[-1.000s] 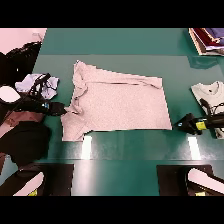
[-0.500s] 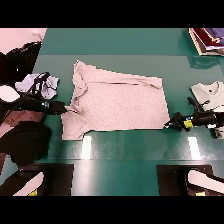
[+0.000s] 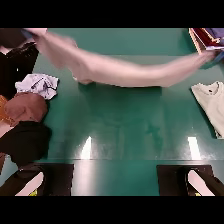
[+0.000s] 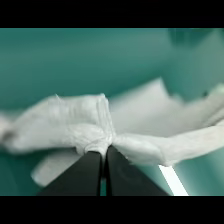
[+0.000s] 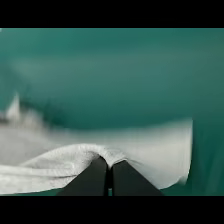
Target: Fold the shirts.
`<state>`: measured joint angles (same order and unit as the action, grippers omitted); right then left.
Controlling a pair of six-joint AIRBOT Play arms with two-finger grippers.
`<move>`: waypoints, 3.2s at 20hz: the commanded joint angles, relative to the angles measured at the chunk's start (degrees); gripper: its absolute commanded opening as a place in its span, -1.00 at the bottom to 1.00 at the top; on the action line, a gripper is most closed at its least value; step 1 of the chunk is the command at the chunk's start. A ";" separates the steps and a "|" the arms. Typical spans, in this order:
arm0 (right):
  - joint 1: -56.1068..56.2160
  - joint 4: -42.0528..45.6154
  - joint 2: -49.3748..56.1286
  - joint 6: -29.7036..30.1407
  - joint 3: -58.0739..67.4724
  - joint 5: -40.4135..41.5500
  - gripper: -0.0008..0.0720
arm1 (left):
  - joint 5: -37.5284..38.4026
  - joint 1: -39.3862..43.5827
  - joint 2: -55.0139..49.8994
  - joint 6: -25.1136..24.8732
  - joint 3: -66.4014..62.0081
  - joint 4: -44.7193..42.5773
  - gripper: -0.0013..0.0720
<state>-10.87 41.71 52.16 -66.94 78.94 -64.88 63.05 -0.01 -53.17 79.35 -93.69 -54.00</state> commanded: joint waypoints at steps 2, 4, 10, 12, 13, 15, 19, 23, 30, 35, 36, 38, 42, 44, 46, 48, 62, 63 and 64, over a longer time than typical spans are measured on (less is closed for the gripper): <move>0.04 6.10 -5.29 -0.74 25.42 4.66 -0.94 | -1.68 -0.02 0.81 -0.13 -27.98 -4.35 -0.90; 0.04 12.61 -6.82 -3.54 31.02 4.17 -0.94 | -4.09 -0.02 2.23 -0.07 -32.65 -4.26 -0.90; 0.04 28.72 -6.25 -10.36 36.50 -9.84 -0.94 | -4.59 -0.02 6.32 3.80 -32.39 0.31 -0.90; 0.07 28.72 -3.10 -11.17 35.36 -15.58 -0.94 | -0.92 -0.02 6.32 3.85 -28.79 0.52 -0.90; 0.07 28.65 -1.20 -11.82 34.51 -18.75 -0.94 | 1.05 -0.02 6.32 4.00 -24.76 0.07 -0.90; 0.07 28.41 3.58 -13.03 31.41 -25.40 -0.94 | 6.14 -0.02 5.84 4.72 -15.15 0.00 -0.90; 2.05 28.46 13.49 -14.10 20.04 -31.28 -0.94 | 9.09 -0.02 1.60 4.04 9.29 -0.04 -0.90; 6.88 28.55 24.30 -14.05 9.25 -24.46 -0.94 | -3.23 -0.02 -10.32 1.92 24.55 -0.24 -0.90; 9.60 28.35 42.42 -14.14 15.13 -4.55 -0.94 | -19.10 -0.02 -33.42 -5.33 20.41 1.53 -0.90; 9.60 28.35 49.24 -14.16 25.64 -4.52 -0.94 | -21.29 -0.02 -40.81 -7.85 8.87 3.08 -0.90; 9.62 28.35 49.51 -14.14 26.05 -4.92 -0.94 | -20.96 -0.04 -41.44 -7.85 7.63 3.08 -0.90; 9.64 28.48 49.48 -14.03 25.97 -7.80 -0.94 | -18.32 -0.04 -41.59 -9.62 7.02 2.99 -0.90; 9.68 30.51 46.93 -13.55 18.86 -12.22 -0.95 | -1.38 -0.04 -41.59 -11.21 8.00 -5.09 -0.90; 9.70 30.36 44.50 -13.55 12.33 -9.79 -0.95 | 0.61 -0.04 -41.59 -9.79 10.54 -10.03 -0.90; 9.73 29.86 42.58 -13.60 6.36 -6.99 -0.94 | -0.76 -0.02 -41.59 -9.27 13.81 -10.51 -0.90; 9.75 29.73 41.62 -13.60 2.29 -5.66 -0.94 | -2.64 -0.02 -41.59 -9.14 15.80 -10.27 -0.90; 4.39 25.68 20.92 -12.68 -9.53 -10.12 0.08 | 8.94 -8.31 -15.26 0.39 39.82 -10.47 0.31; 4.46 25.70 19.15 -12.48 -11.30 -9.62 0.08 | 8.68 -8.33 -11.63 0.85 46.12 -8.92 0.31; 4.46 25.66 17.62 -12.46 -13.03 -8.94 0.08 | 8.28 -8.31 -8.57 0.81 51.84 -7.17 0.31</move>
<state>-5.72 67.53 75.07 -79.96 70.50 -74.91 70.96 -7.53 -70.72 78.87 -55.31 -63.64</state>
